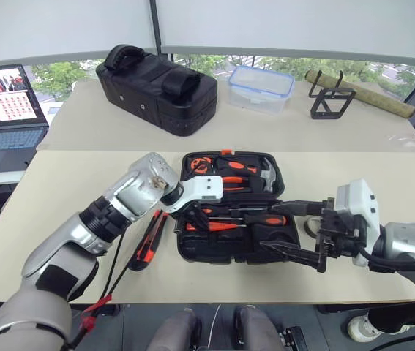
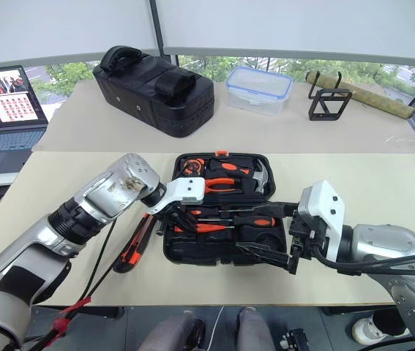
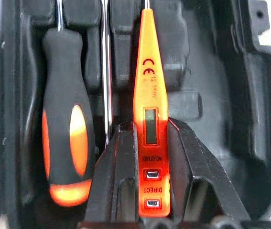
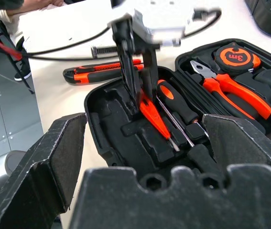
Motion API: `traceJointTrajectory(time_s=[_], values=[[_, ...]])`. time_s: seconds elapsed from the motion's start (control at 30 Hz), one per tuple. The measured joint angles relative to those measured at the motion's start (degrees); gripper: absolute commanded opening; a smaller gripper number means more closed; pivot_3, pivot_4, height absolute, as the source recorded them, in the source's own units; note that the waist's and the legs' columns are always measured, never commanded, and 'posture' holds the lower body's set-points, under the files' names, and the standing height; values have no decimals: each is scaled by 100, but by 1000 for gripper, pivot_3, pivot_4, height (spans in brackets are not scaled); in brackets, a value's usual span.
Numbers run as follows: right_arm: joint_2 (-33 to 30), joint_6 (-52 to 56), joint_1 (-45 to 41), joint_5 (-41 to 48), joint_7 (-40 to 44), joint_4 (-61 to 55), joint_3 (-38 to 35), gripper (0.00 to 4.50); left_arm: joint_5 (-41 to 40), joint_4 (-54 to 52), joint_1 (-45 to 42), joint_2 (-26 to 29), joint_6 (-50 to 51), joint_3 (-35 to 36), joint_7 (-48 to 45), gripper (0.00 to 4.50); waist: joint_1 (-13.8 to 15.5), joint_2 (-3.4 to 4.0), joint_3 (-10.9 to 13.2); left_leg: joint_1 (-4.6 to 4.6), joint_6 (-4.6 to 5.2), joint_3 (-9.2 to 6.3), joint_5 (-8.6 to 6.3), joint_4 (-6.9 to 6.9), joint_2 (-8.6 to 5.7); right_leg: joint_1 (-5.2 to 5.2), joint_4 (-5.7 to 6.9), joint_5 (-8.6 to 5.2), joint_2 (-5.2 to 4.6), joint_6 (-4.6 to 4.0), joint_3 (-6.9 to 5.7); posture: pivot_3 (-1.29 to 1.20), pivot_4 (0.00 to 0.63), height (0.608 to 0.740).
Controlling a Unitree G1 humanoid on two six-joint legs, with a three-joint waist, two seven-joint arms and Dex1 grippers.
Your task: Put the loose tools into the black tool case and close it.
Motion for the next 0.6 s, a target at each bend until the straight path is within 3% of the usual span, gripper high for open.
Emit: traceJointTrajectory(time_s=[0.13, 0.2, 0.5, 0.6], values=[[0, 0, -81, 0, -73, 2, 3, 4500, 25, -15, -28, -21, 117, -30, 17, 399, -3, 0, 0, 4, 0, 0, 0, 0, 1, 2, 2, 0, 0, 0, 2, 0, 150, 722], [0, 0, -85, 0, -82, 5, 6, 4500, 27, -28, -28, -14, 122, -31, 24, 1408, -3, 0, -1, 4, 0, 0, 0, 0, 1, 2, 2, 0, 0, 0, 2, 0, 150, 722], [31, -1, -116, 3, -91, 81, 33, 4500, -229, -435, -25, 623, 231, 125, -320, 4340, -32, 0, 0, 3, -2, 1, 1, 6, 1, -9, 31, 0, 0, -1, 6, 0, 150, 722], [40, -2, -153, 2, -89, 117, 96, 4500, -535, -451, -31, 645, 337, 600, -337, 4340, 7, -1, 0, -1, -2, 0, 1, 15, -2, -10, 35, -1, -1, 0, 4, 0, 150, 722]])
